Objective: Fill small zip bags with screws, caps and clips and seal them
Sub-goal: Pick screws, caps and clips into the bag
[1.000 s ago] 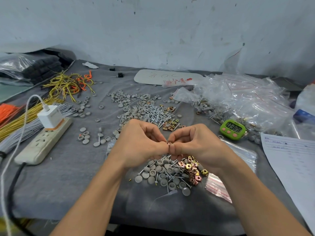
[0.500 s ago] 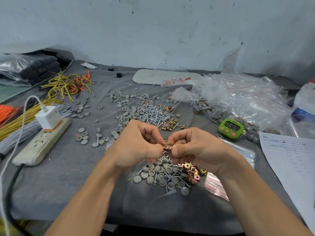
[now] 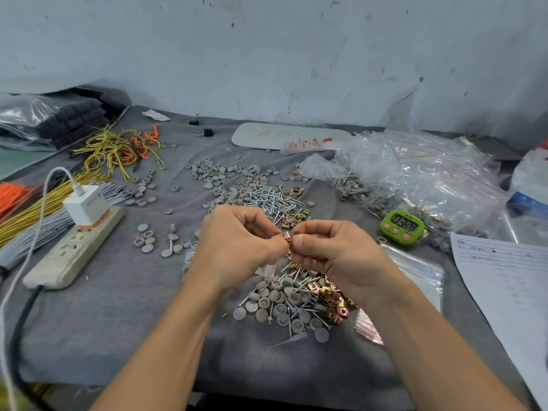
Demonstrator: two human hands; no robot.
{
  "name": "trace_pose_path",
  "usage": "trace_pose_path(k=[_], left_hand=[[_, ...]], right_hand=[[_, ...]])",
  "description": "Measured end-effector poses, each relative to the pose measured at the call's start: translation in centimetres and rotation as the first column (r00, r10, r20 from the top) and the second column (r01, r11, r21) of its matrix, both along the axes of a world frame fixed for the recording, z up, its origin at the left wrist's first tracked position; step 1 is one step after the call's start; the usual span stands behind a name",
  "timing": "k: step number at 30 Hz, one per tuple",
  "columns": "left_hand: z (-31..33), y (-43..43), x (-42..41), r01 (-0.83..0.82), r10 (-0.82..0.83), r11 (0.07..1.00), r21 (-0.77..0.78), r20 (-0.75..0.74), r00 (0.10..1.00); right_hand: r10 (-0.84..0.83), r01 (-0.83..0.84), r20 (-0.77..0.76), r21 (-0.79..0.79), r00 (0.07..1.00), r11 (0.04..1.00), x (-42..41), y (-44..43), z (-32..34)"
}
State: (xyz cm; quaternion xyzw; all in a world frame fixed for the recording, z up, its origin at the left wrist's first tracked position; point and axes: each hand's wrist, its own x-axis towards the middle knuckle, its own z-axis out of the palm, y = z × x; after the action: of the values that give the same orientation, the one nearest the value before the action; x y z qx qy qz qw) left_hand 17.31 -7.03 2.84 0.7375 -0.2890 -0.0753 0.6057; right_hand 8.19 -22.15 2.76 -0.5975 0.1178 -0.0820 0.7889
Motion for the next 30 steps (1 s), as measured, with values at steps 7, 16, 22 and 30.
trace_pose_path(k=[7,16,22,30], left_hand=[[-0.4,-0.6,-0.6,-0.248,0.237,0.966,0.072,0.134,0.962],[-0.6,0.3,1.1,-0.160,0.160,0.987,0.013,-0.101,0.982],[-0.4,0.0,0.3,-0.178,0.175,0.982,0.064,0.039,0.984],[-0.6,0.3,0.3,-0.143,0.104,0.970,0.198,0.197,0.975]], right_hand=[[-0.198,0.212,0.079,-0.276,0.977,0.937,0.6,0.8,-0.3],[0.001,0.006,-0.052,0.132,0.999,0.991,-0.3,-0.4,0.4],[-0.052,0.105,-0.144,0.384,0.988,0.918,0.8,0.0,-0.1],[-0.156,0.152,-0.135,-0.043,0.979,0.987,1.4,0.6,-1.1]])
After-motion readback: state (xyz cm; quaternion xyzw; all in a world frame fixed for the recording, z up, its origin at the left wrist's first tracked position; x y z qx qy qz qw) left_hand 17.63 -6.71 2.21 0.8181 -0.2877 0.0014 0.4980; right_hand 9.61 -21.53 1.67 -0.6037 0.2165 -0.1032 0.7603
